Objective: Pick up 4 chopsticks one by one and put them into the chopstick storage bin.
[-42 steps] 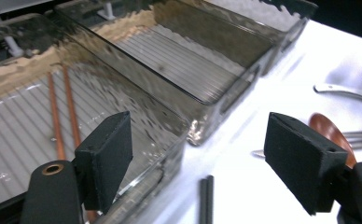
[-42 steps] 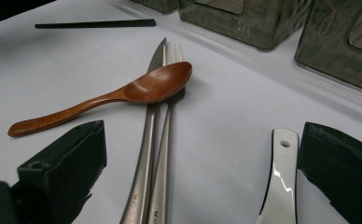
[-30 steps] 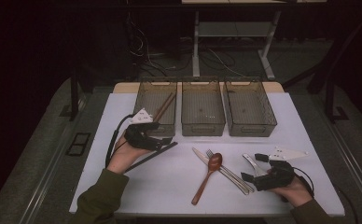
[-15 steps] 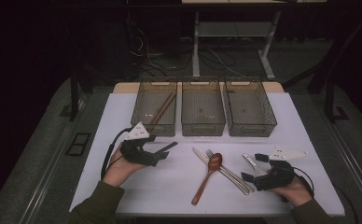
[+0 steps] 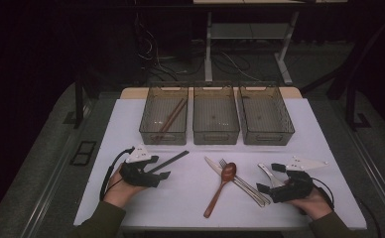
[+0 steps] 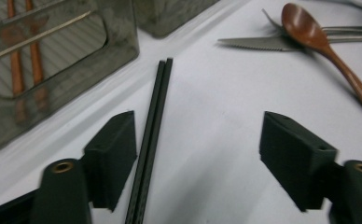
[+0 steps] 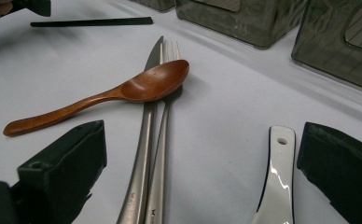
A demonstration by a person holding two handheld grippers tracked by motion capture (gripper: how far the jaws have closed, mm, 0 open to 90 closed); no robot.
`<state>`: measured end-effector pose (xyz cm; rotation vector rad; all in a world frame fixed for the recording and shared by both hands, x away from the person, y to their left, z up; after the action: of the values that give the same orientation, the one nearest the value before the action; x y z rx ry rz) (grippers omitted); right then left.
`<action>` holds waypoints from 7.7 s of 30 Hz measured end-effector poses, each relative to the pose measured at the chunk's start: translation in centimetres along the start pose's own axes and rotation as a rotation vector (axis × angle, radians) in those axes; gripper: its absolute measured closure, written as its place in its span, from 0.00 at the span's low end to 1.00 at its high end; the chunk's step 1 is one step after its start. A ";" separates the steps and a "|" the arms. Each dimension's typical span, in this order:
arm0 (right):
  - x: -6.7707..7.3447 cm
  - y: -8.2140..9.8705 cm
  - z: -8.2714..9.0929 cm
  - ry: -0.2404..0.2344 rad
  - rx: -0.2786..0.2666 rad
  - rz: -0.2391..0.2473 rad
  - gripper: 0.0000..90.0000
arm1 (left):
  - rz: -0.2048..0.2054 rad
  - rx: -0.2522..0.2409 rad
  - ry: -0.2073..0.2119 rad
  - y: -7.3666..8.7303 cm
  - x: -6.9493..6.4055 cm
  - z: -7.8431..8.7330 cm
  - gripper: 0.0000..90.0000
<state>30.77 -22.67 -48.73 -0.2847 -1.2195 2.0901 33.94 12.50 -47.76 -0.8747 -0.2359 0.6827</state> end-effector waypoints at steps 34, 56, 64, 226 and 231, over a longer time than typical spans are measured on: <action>0.0 0.0 -0.1 -0.002 0.001 0.008 0.01 | 0.041 0.085 -0.036 2.4 4.1 -0.5 0.88; 0.0 0.0 -0.1 -0.002 0.002 0.008 0.01 | 0.075 0.096 -0.005 2.7 4.3 -0.9 0.89; 0.0 0.0 -0.1 -0.002 0.003 0.007 0.01 | 0.074 0.099 -0.010 2.8 4.4 -1.2 0.90; 0.0 0.0 -0.1 -0.007 0.000 -0.007 0.01 | 0.171 -0.072 -0.170 -14.1 12.5 -4.4 0.95; 0.0 -0.1 0.0 -0.005 -0.003 -0.005 0.01 | 0.191 -0.069 -0.189 -14.1 13.7 -5.2 0.95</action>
<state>30.78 -22.62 -48.69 -0.2781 -1.2257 2.0860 53.20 11.65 -41.25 -0.9070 -0.3495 0.9420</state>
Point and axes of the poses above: each handheld gripper's, and its own axes: z roughly backward along the jaws, y roughly out of its underside, x roughly to its left, the point moved 9 cm from there along -z, roughly forward along the jaws, and after that the axes turned 3 degrees about z, right-handed, at the moved point
